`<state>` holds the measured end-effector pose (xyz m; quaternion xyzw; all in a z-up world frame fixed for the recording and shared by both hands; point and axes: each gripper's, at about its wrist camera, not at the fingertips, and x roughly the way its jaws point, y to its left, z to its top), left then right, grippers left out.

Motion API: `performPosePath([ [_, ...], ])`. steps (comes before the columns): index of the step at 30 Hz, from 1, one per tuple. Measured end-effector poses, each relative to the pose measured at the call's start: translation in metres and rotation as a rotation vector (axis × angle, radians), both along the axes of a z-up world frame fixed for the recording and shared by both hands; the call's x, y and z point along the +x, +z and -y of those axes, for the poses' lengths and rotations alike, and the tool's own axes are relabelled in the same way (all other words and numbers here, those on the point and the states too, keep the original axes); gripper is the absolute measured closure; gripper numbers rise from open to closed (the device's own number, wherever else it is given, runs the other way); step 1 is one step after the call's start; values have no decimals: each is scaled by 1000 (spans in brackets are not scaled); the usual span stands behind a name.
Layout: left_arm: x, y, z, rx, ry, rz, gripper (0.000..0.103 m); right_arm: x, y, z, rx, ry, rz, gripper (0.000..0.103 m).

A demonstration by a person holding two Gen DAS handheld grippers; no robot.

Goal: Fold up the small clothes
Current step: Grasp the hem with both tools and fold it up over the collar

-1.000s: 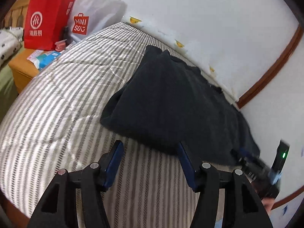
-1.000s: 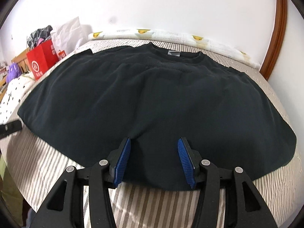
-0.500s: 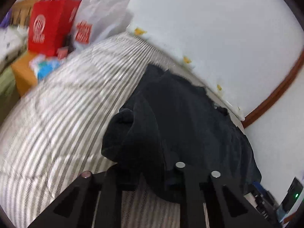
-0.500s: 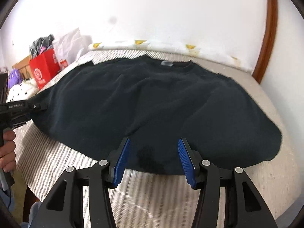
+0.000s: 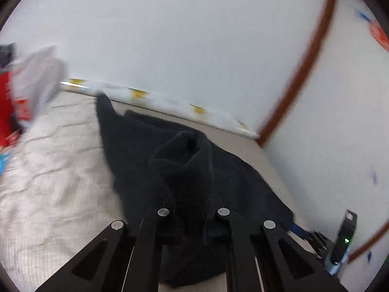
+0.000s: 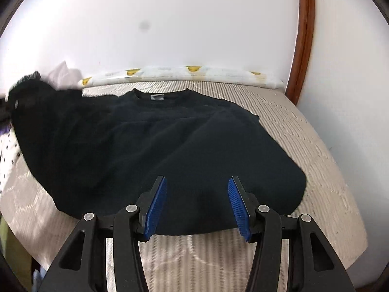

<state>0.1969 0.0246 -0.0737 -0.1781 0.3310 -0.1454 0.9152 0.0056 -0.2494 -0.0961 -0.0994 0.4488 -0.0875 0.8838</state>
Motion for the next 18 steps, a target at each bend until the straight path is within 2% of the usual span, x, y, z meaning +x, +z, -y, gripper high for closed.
performPosePath([
  [4, 13, -28, 58, 56, -167, -59, 95, -7, 5, 14, -10, -25, 14, 51],
  [9, 20, -73, 89, 129, -264, -174, 94, -20, 6, 29, 58, -56, 6, 45],
  [11, 18, -78, 89, 133, -280, -195, 93, -21, 5, 29, 79, -49, -5, 43],
  [14, 6, -66, 76, 97, -325, -173, 84, -18, 8, 21, 108, -15, -11, 40],
  [15, -2, -60, 72, 90, -341, -140, 77, -16, 9, 16, 123, 3, -11, 37],
  [17, -24, -49, 51, 114, -339, -58, 53, -10, 14, 5, 164, 38, -1, 30],
  [18, -32, -46, 41, 139, -313, -27, 37, -7, 15, 0, 194, 56, 9, 26],
])
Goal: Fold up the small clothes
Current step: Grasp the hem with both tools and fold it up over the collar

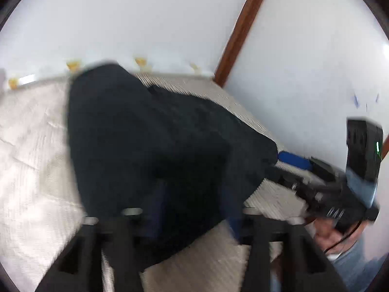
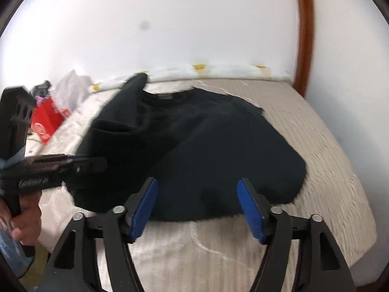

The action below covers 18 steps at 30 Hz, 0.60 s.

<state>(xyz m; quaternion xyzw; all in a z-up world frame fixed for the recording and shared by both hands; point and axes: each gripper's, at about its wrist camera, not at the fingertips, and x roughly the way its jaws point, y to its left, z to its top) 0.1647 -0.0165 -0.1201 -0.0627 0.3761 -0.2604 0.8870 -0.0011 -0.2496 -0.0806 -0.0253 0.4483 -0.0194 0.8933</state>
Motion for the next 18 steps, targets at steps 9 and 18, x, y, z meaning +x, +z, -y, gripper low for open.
performPosePath([
  [9, -49, -41, -68, 64, 145, -59, 33, 40, -39, -28, 221, 11, -73, 21],
  [18, -45, -64, -61, -22, 134, -129, 32, 86, -78, -38, 336, -40, -76, 43],
])
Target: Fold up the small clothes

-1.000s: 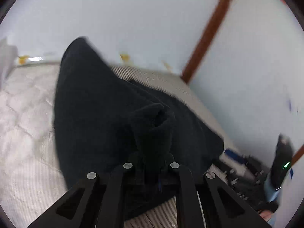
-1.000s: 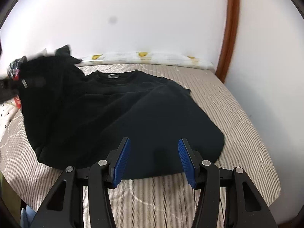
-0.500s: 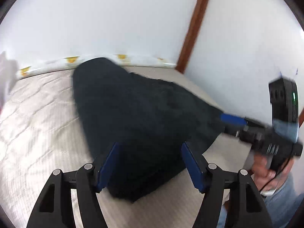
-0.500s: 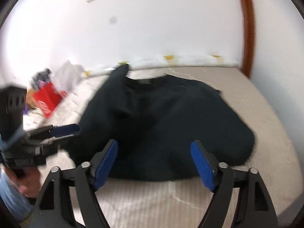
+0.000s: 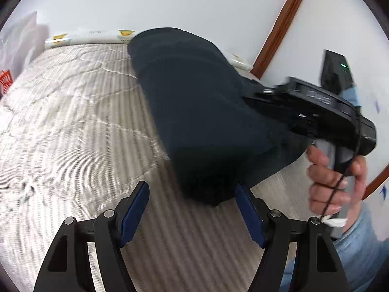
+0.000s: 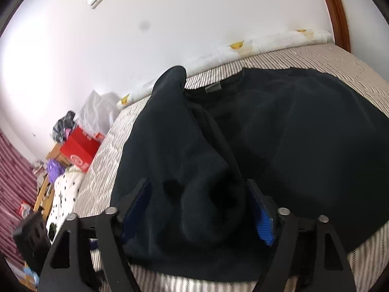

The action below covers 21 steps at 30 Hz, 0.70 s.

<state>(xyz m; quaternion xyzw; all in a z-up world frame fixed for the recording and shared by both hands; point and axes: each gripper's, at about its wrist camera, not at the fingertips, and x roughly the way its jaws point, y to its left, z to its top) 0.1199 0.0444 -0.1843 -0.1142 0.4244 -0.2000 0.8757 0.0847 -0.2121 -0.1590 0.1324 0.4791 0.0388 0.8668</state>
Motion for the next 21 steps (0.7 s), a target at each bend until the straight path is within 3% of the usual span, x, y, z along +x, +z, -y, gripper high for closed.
performPosePath([
  [1, 3, 0, 6, -8, -6, 1, 32, 6, -2, -3, -5, 1, -7, 48],
  [3, 5, 0, 16, -3, -16, 5, 32, 12, -4, -7, -23, 17, 8, 83],
  [8, 5, 2, 39, 68, -35, 10, 32, -2, 41, -3, -166, 71, 176, 87],
  [13, 9, 7, 73, 116, -86, 20, 32, -19, 84, 41, -349, -25, 279, 88],
  [17, 8, 14, 94, 130, -118, 47, 32, -26, 92, 102, -427, -162, 275, 88],
  [21, 6, 20, 115, 140, -142, 81, 32, -30, 71, 163, -439, -278, 179, 88],
])
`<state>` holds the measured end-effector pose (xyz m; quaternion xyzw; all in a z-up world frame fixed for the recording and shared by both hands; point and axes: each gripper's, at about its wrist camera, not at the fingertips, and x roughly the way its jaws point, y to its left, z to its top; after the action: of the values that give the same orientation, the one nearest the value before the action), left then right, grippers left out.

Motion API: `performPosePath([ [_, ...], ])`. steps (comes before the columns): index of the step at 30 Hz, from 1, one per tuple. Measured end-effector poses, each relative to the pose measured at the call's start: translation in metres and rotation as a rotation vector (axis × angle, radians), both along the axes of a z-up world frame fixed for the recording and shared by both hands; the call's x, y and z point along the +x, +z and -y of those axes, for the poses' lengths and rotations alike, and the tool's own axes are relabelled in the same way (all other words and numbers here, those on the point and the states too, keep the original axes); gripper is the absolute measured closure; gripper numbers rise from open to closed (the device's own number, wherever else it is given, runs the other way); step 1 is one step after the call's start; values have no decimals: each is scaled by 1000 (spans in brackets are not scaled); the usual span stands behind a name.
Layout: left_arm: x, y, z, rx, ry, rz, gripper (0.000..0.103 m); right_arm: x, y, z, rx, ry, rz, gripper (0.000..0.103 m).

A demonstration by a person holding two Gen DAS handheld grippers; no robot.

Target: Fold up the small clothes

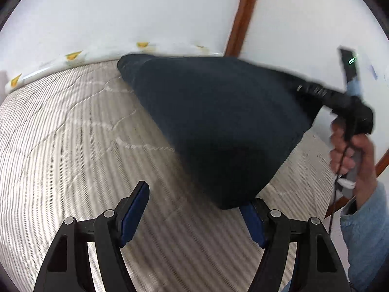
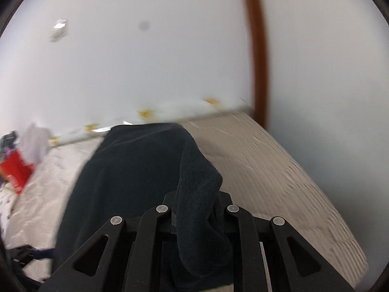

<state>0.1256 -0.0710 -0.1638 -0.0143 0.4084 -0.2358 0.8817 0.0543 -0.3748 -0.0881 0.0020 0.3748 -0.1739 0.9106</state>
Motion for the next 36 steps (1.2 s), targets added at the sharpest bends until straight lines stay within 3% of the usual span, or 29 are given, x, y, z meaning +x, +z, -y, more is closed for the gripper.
performPosePath([
  [2, 4, 0, 10, 21, -1, 9, 32, -1, -19, 21, 97, -14, -46, 87],
  [5, 2, 4, 28, 56, 2, 46, 34, -5, -25, 22, 80, -3, -52, 79],
  [9, -5, 15, 40, 34, 20, 85, 61, -8, -30, 27, 37, -32, -84, 36],
  [11, -1, 27, 32, 30, 41, 92, 72, -8, -38, 38, 90, -60, -113, 28],
  [12, 3, 28, 32, 30, 53, 87, 79, -8, -43, 41, 129, -68, -130, 28],
  [14, 12, 30, 25, -2, 78, 65, 83, -2, -55, 45, 200, -74, -164, 29],
  [15, 14, 32, 20, -32, 85, 53, 84, 2, -61, 44, 231, -64, -165, 43],
  [17, 16, 36, 12, -20, 112, 74, 85, 7, -63, 35, 302, -9, -138, 79],
  [18, 18, 38, 5, -7, 136, 89, 85, 11, -62, 27, 271, -16, -136, 81],
  [23, 0, 49, -54, -62, 263, 74, 86, 32, -72, -25, 241, 49, -149, 84],
  [30, -39, 49, -138, -3, 379, 67, 86, 60, -92, -105, 305, 179, -172, 84],
  [36, -52, 38, -166, -19, 373, 4, 86, 49, -87, -150, 224, 339, -175, 84],
])
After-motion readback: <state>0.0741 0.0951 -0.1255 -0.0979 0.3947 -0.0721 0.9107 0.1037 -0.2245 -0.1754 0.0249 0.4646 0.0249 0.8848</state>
